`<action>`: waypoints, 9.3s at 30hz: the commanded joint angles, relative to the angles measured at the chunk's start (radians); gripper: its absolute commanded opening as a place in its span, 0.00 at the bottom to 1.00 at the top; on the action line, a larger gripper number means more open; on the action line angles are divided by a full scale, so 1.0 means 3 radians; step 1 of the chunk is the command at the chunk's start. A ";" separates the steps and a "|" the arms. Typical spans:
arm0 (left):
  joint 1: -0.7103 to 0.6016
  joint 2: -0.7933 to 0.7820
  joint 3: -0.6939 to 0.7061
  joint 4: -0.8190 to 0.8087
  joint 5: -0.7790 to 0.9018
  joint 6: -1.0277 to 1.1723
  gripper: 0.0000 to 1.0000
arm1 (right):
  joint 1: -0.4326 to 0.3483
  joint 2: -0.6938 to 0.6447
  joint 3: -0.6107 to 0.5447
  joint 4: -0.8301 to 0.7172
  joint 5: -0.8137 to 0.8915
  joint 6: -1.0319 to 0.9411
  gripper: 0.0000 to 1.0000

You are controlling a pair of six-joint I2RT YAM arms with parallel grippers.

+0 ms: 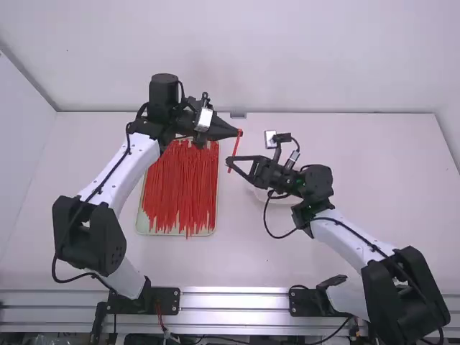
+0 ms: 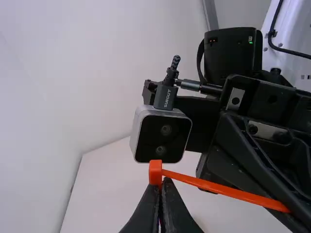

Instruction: Fasten the cable tie

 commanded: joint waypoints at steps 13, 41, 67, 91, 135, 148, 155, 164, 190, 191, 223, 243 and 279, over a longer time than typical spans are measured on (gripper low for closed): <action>-0.0010 0.0028 0.0039 0.0001 0.0150 0.0061 0.02 | -0.0006 -0.0004 0.0112 0.0011 -0.0008 0.0010 0.00; -0.0009 0.0028 0.0039 -0.0168 0.0150 0.0184 0.02 | -0.0013 -0.0004 0.0161 0.0174 0.0132 0.0058 0.00; -0.0038 0.0028 0.0039 -0.0406 0.0151 0.0348 0.01 | -0.0304 -0.0004 0.0202 0.0163 0.0142 0.0083 0.00; -0.0252 0.0028 0.0039 -0.1123 0.0150 0.1180 0.01 | -0.0523 -0.0004 0.0203 0.0187 0.0167 0.0108 0.00; -0.0337 0.0028 0.0039 -0.1397 0.0099 0.1021 0.02 | -0.0502 -0.0005 0.0203 0.0376 -0.0034 0.0106 0.00; -0.0337 0.0028 0.0038 -0.1878 0.0076 0.1200 0.02 | -0.0614 -0.0004 0.0203 0.0649 -0.0206 0.0224 0.00; -0.0336 0.0028 0.0038 -0.2659 -0.0062 0.1924 0.02 | -0.0764 -0.0005 0.0203 0.0809 -0.0275 0.0327 0.00; -0.0336 0.0028 0.0038 -0.3507 -0.0291 0.2635 0.02 | -0.0933 -0.0005 0.0203 0.0825 -0.0273 0.0360 0.00; -0.0336 0.0028 -0.0333 -0.3443 -0.0225 0.2679 0.02 | -0.1291 -0.0004 0.0203 0.1062 -0.0262 0.0542 0.00; -0.0337 0.0028 -0.0333 -0.3460 -0.0224 0.2681 0.02 | -0.1291 -0.0004 0.0203 0.1062 -0.0258 0.0532 0.00; -0.0187 0.0028 -0.0210 -0.3353 0.0014 0.2637 0.02 | -0.1405 -0.0004 0.0202 0.1061 -0.0657 0.0518 1.00; -0.0111 0.0028 0.0388 -0.3154 0.0149 0.2088 0.02 | -0.1012 -0.0004 0.0202 0.0413 -0.0855 0.0003 1.00; -0.0192 0.0028 0.0369 -0.2640 0.0148 0.1605 0.02 | -0.0397 -0.0004 0.0203 0.0460 0.0076 -0.0095 0.00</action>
